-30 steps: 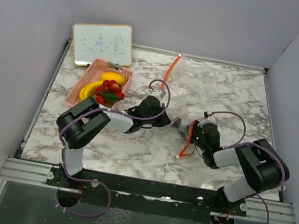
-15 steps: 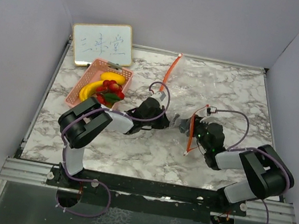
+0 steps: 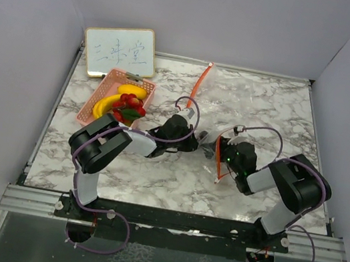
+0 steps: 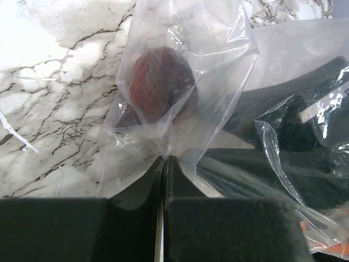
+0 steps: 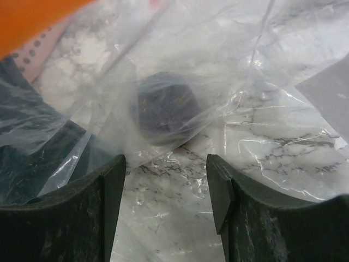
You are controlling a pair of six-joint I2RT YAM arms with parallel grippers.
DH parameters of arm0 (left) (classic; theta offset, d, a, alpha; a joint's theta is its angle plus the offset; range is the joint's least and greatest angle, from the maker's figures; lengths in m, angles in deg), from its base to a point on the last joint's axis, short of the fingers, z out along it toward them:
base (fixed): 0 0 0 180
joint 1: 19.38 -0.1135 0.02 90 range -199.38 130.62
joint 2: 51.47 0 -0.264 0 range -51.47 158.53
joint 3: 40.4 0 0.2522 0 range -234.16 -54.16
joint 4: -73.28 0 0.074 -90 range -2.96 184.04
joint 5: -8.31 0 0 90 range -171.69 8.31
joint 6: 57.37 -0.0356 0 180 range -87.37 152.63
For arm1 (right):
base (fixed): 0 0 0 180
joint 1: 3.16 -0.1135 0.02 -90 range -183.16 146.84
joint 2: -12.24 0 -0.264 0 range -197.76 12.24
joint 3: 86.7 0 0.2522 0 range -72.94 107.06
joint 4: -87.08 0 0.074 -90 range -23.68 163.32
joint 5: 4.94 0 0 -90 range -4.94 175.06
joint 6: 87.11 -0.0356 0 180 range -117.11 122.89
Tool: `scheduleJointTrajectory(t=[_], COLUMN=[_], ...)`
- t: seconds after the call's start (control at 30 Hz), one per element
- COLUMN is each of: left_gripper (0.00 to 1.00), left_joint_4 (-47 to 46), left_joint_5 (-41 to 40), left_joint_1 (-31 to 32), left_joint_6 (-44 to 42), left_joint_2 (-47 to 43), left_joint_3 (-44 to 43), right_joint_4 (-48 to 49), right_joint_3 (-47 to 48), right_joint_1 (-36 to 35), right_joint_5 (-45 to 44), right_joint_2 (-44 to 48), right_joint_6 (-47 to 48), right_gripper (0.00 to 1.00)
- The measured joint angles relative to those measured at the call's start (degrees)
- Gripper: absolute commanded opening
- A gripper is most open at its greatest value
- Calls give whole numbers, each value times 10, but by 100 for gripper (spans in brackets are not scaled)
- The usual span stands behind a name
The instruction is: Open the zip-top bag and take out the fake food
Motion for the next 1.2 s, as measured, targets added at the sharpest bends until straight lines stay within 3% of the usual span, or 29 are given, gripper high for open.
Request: scheduleJointTrajectory(t=[0.1, 0.27, 0.43, 0.57, 0.67, 0.97, 1.2], left_gripper=[0, 0, 7, 9, 0, 0, 0], left_joint_4=[3, 28, 32, 31, 30, 15, 2], left_joint_5=[0, -9, -17, -17, -17, 13, 18], left_joint_1=[0, 0, -11, -31, -44, -55, -52], left_joint_6=[-4, -28, -45, -51, -50, -42, -42], left_joint_2=[0, -7, -28, -33, -33, -83, -134], left_joint_3=[-1, -21, -45, -60, -57, -21, -20], right_joint_4=[-6, -28, -68, -85, -97, -101, -52], right_joint_3=[-2, -5, -11, -33, -47, -57, -57], right_joint_1=[0, 0, 0, 0, 0, 0, 0], right_joint_5=[0, -6, -33, -51, -62, -74, -47], right_joint_2=[6, 33, 88, 131, 159, 193, 158], right_joint_6=[5, 8, 4, 2, 2, 10, 7], right_gripper=[47, 11, 3, 5, 20, 46, 53])
